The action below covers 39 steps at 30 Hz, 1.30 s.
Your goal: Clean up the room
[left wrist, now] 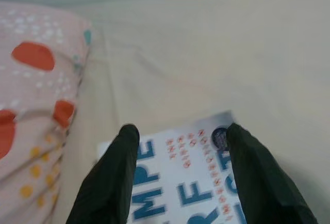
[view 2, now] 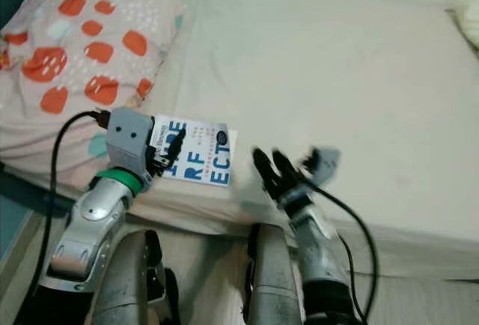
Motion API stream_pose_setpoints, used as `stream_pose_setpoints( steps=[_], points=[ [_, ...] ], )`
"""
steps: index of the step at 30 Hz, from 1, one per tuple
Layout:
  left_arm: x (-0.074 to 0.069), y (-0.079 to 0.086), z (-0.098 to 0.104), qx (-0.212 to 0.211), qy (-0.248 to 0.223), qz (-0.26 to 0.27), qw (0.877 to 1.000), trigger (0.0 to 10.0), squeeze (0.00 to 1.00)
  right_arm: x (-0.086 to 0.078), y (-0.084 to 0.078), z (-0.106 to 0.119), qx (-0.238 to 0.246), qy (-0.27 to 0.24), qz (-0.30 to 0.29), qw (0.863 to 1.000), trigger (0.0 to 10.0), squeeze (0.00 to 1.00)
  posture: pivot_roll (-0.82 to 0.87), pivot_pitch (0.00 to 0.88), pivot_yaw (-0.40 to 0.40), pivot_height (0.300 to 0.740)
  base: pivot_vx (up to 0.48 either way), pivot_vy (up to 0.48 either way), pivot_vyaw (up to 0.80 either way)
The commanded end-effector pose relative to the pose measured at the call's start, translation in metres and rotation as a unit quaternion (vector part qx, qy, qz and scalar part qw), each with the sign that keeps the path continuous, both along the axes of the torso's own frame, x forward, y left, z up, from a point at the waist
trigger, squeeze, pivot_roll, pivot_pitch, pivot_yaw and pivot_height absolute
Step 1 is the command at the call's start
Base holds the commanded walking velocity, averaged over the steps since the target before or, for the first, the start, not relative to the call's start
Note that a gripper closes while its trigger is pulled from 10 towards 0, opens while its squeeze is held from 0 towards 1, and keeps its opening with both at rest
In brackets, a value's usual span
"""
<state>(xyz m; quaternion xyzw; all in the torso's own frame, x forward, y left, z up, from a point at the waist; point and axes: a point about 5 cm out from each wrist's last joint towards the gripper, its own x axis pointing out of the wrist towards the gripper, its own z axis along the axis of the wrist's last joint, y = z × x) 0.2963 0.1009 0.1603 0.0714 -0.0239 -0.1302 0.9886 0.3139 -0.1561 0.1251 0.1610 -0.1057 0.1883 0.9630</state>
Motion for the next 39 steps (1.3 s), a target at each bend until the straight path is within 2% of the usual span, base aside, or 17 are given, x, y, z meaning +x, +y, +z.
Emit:
stream_pose_setpoints(
  steps=[1, 4, 7, 9, 18, 21, 26, 39],
  points=[
    [0.004, 0.003, -0.007, -0.009, 0.017, 0.005, 1.000, 10.0, 0.00, -0.001, 0.001, 0.005, -0.035, -0.019, -0.020, 0.999, 10.0, 0.00, 0.00, 0.020, 0.024, 0.604, 0.000, 0.000, -0.45],
    [0.005, 0.001, -0.008, -0.015, 0.021, 0.006, 1.000, 10.0, 0.00, -0.001, 0.001, 0.010, -0.044, -0.023, -0.024, 0.998, 10.0, 0.00, -0.01, 0.009, 0.015, 0.608, 0.000, 0.000, -0.43],
    [0.009, -0.003, -0.019, -0.032, 0.043, 0.006, 0.999, 10.0, 0.00, -0.003, 0.008, 0.021, -0.087, -0.047, -0.036, 0.994, 10.0, 0.00, -0.02, 0.000, 0.001, 0.621, 0.000, 0.000, -0.14],
    [0.011, -0.005, -0.022, -0.035, 0.046, 0.006, 0.998, 10.0, 0.00, -0.004, 0.008, 0.022, -0.095, -0.051, -0.046, 0.993, 10.0, 0.00, -0.02, 0.000, -0.003, 0.626, 0.000, 0.000, 0.00],
    [0.016, -0.007, -0.026, -0.039, 0.043, 0.015, 0.998, 10.0, 0.00, -0.007, 0.006, 0.013, -0.092, -0.041, -0.073, 0.992, 10.0, 0.00, -0.06, 0.000, -0.016, 0.643, 0.000, 0.000, 0.00],
    [0.017, -0.006, -0.025, -0.037, 0.040, 0.016, 0.998, 10.0, 0.00, -0.008, 0.003, 0.016, -0.095, -0.047, -0.088, 0.990, 10.0, 0.00, -0.10, 0.008, 0.031, 0.652, 0.000, 0.000, 0.00],
    [0.021, -0.006, -0.022, -0.030, 0.036, 0.007, 0.999, 10.0, 0.00, -0.010, -0.001, 0.017, -0.092, -0.047, -0.110, 0.989, 10.0, 0.00, -0.11, 0.009, 0.052, 0.665, 0.000, 0.000, 0.00],
    [0.027, -0.003, -0.020, -0.026, 0.022, 0.012, 0.999, 10.0, 0.00, -0.011, 0.007, 0.011, -0.096, -0.034, -0.107, 0.989, 10.0, 0.00, -0.06, 0.001, 0.039, 0.709, 0.000, 0.000, 0.00]
  ],
)
